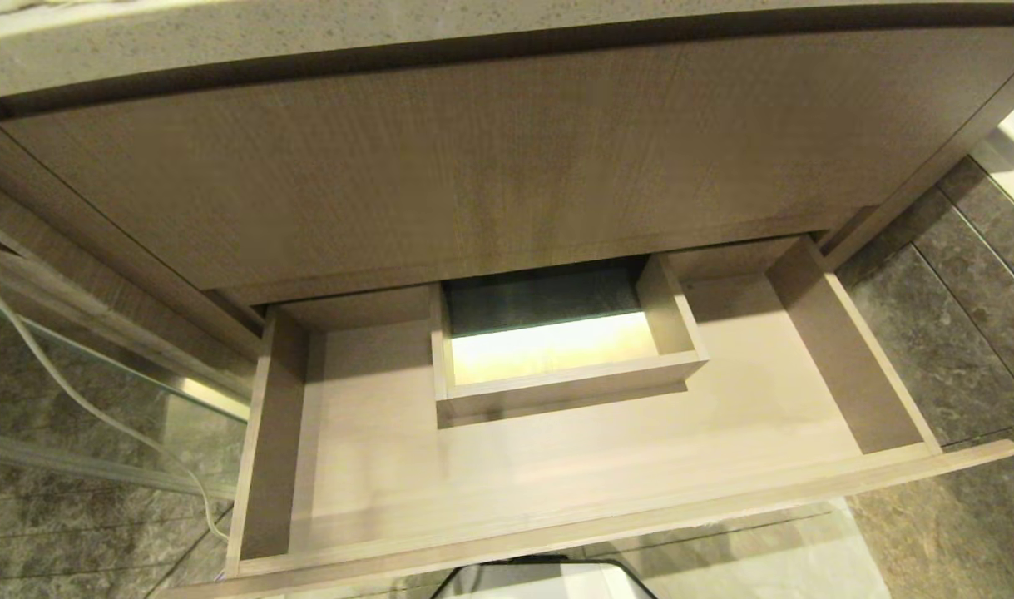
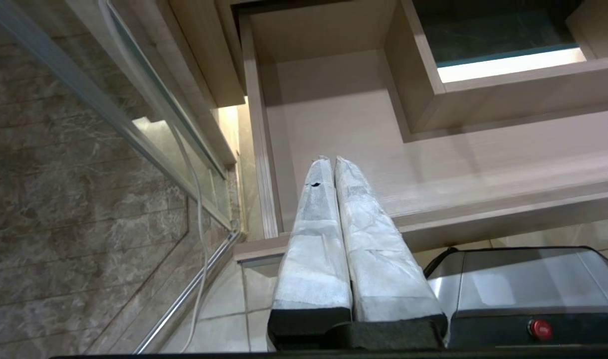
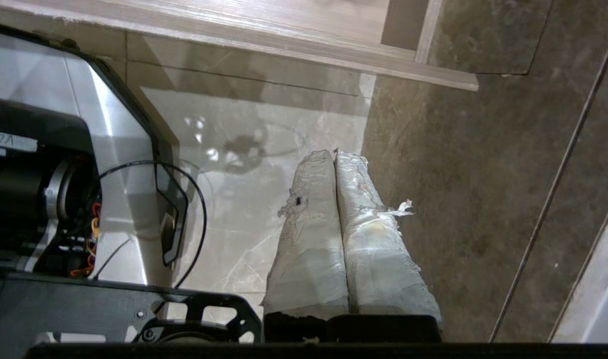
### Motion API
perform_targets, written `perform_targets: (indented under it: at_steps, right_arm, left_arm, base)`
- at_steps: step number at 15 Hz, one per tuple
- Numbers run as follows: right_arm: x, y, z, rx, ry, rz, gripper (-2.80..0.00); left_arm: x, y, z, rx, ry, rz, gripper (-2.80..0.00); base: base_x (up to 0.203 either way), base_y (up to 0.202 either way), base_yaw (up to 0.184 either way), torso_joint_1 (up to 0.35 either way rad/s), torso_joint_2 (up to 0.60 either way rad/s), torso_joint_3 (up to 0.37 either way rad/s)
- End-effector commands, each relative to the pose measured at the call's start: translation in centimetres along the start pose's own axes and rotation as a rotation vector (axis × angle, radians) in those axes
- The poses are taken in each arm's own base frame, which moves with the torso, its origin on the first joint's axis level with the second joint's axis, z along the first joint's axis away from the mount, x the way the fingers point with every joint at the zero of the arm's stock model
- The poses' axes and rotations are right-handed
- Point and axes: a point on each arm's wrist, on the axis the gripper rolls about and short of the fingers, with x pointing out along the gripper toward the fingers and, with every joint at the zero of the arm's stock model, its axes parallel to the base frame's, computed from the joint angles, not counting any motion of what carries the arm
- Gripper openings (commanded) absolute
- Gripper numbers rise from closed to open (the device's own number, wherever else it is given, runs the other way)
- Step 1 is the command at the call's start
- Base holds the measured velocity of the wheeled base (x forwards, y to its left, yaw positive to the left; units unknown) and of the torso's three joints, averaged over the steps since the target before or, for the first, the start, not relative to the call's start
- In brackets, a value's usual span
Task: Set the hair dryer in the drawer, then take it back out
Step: Close the drawer
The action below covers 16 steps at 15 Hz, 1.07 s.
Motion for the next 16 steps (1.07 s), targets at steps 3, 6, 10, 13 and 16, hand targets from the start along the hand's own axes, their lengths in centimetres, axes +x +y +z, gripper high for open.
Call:
perform_targets:
  at_steps: [3,6,10,13,16]
  right_arm:
    - [-0.03,0.16,-0.23,-0.006,-0.006,0.000,-2.80]
    - [-0.12,0.09,-0.10,-0.007,-0.013,-0.004,-2.80]
    - [-0.17,0.41,-0.53,-0.019,-0.016,0.008,-2.80]
    - [-0.11,0.28,-0.32,-0.042,-0.017,0.007,-2.80]
    - [-0.20,0.33,-0.41,-0.043,-0.014,0.005,-2.80]
  left_arm:
    - [0.01,0.00,-0.06,0.000,0.003,0.000,-2.80]
    - [0.00,0.00,-0.02,0.000,0.001,0.000,-2.80]
    - [0.01,0.00,-0.06,0.000,0.003,0.000,-2.80]
    - [0.01,0.00,-0.06,0.000,0.003,0.000,-2.80]
    - [0.01,0.00,-0.06,0.000,0.003,0.000,-2.80]
  base:
    - [0.000,0.000,0.000,0.083,0.05,0.117]
    - [0.000,0.000,0.000,0.038,0.03,0.065]
    - [0.000,0.000,0.000,0.006,0.00,0.014]
    - [0.000,0.000,0.000,0.000,0.00,0.000]
    - [0.000,0.000,0.000,0.000,0.00,0.000]
